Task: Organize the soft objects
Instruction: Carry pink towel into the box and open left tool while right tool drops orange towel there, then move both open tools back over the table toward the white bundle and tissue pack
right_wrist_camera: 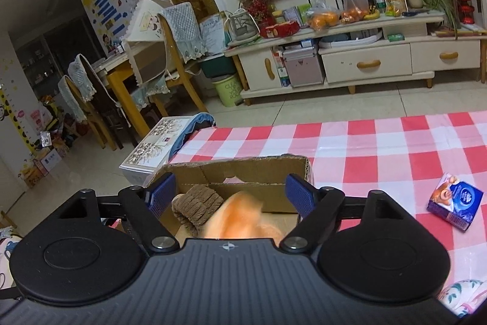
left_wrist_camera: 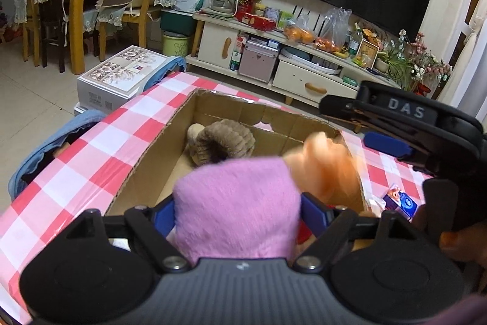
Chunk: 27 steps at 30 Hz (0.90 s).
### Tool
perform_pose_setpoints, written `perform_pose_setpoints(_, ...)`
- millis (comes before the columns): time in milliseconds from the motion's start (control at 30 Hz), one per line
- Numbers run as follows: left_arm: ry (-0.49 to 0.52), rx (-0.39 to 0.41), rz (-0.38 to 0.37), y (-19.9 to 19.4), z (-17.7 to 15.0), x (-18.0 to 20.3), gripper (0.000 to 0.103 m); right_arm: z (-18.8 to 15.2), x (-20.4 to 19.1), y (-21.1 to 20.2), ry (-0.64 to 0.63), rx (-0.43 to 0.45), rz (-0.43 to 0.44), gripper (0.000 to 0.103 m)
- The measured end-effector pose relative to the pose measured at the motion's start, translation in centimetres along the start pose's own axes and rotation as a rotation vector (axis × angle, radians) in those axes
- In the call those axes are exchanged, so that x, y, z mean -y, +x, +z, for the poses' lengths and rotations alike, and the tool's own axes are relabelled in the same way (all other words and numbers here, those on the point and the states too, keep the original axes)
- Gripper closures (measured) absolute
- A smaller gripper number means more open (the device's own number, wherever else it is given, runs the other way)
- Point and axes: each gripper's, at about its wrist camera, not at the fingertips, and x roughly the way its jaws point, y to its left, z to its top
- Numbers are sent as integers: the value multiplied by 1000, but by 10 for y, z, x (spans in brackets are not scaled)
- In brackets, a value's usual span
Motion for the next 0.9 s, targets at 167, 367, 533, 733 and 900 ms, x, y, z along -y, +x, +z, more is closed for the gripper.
perform_pose_setpoints(167, -3, 42, 23, -6, 2, 1, 18, 2, 3, -18, -11, 58, -26, 3)
perform_pose_setpoints(367, -10, 52, 23, -7, 2, 1, 18, -2, 11, -48, -33, 127, -81, 2)
perform_pose_setpoints(533, 0, 66, 14, -8, 2, 7, 17, -5, 21, -68, -44, 172, -120, 2)
perform_pose_setpoints(733, 28, 75, 10, -8, 0, 17, 17, -8, 42, -84, -16, 189, -155, 2)
perform_pose_setpoints(900, 54, 81, 2, -7, -1, 28, 17, -14, 59, -96, 7, 198, -186, 2)
